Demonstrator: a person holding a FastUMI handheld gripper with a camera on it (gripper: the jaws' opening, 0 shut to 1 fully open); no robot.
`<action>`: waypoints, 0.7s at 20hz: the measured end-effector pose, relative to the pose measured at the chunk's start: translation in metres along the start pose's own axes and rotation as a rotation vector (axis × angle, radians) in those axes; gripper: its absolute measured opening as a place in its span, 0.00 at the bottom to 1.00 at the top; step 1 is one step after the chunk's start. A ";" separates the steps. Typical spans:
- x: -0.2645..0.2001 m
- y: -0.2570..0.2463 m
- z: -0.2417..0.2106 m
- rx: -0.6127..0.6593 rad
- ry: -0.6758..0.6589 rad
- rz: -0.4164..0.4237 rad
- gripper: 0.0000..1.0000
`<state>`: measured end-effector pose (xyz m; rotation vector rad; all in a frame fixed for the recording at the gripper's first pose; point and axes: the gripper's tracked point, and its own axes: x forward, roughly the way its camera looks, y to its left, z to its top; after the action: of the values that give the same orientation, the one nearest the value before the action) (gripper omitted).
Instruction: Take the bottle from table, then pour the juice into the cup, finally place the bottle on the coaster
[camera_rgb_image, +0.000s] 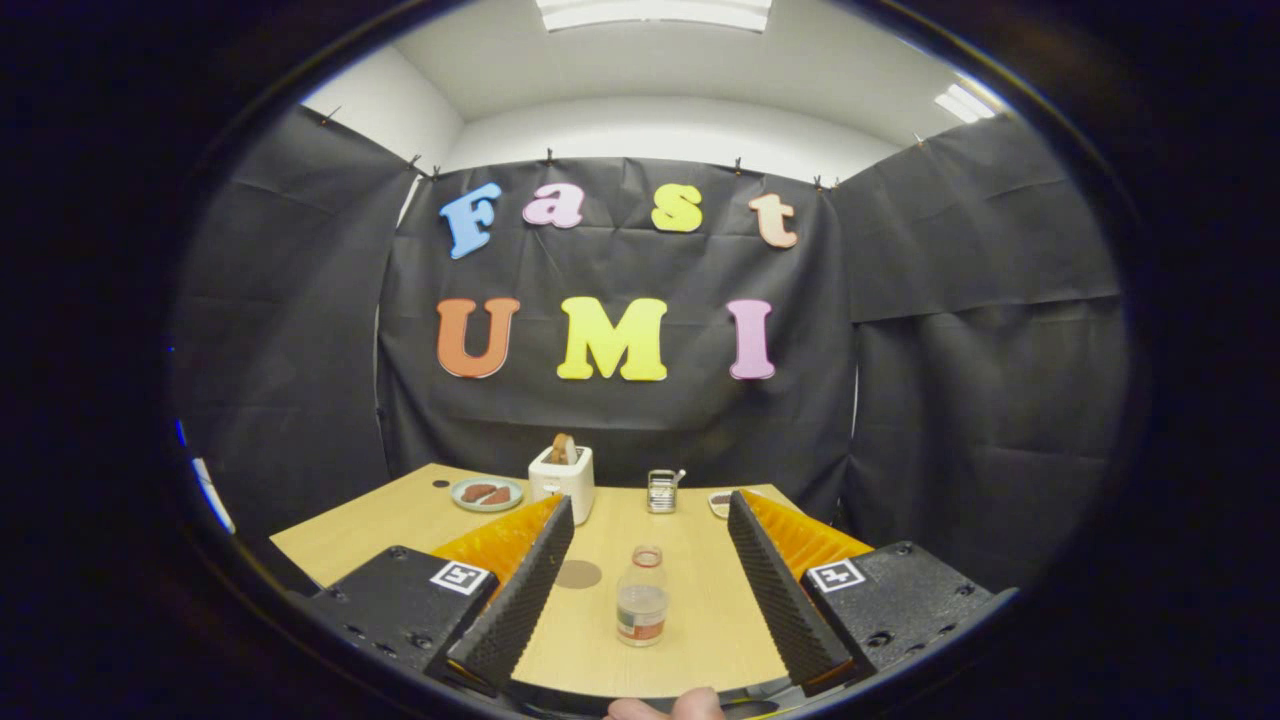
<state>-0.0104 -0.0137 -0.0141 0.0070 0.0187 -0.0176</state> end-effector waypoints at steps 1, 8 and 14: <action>-0.001 0.000 -0.001 0.002 0.000 -0.001 1.00; 0.000 -0.015 -0.033 -0.014 -0.004 -0.007 1.00; 0.014 -0.014 -0.072 -0.002 0.000 0.011 1.00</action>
<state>0.0020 -0.0279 -0.0868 0.0052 0.0187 -0.0061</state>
